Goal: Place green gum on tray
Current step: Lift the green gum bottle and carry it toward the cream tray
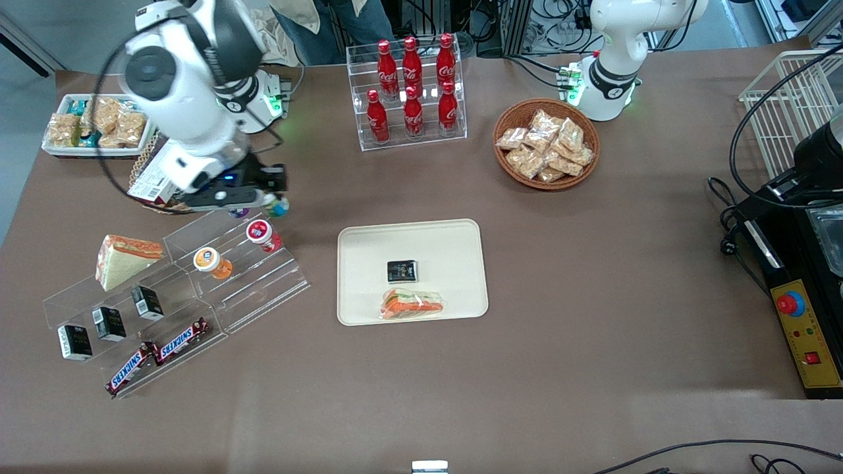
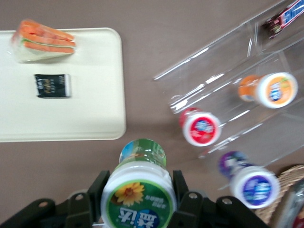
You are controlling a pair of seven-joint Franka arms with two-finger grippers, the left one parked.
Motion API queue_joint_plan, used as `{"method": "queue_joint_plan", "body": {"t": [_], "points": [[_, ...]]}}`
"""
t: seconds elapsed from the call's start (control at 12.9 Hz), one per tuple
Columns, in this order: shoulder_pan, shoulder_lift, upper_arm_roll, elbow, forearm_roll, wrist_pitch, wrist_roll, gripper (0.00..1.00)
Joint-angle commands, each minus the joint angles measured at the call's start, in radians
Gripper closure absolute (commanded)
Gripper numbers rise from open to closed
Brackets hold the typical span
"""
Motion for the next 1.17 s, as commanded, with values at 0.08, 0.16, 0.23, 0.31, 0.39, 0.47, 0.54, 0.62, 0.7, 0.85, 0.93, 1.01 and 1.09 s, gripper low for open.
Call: {"method": "queue_joint_plan", "body": {"t": [0.08, 0.16, 0.23, 0.31, 0.39, 0.47, 0.54, 0.62, 0.7, 0.85, 0.93, 1.01, 1.09], "points": [[0.083, 0.198, 0.021, 0.097, -0.015, 0.119, 0.181, 0.68], [0.106, 0.243, 0.021, 0.097, -0.064, 0.187, 0.223, 0.68], [0.115, 0.286, 0.021, 0.097, -0.11, 0.224, 0.264, 0.68], [0.118, 0.332, 0.021, 0.097, -0.136, 0.249, 0.283, 0.68], [0.12, 0.366, 0.021, 0.1, -0.147, 0.285, 0.283, 0.68], [0.12, 0.395, 0.021, 0.098, -0.155, 0.322, 0.285, 0.68], [0.12, 0.421, 0.019, 0.1, -0.157, 0.339, 0.285, 0.68], [0.121, 0.442, 0.019, 0.1, -0.158, 0.351, 0.286, 0.68], [0.123, 0.458, 0.019, 0.1, -0.158, 0.368, 0.285, 0.68], [0.134, 0.498, 0.013, 0.1, -0.17, 0.391, 0.285, 0.68], [0.135, 0.528, 0.012, 0.102, -0.193, 0.399, 0.285, 0.68], [0.14, 0.551, 0.011, 0.111, -0.206, 0.401, 0.285, 0.68], [0.152, 0.564, 0.011, 0.114, -0.207, 0.401, 0.285, 0.68]]}}
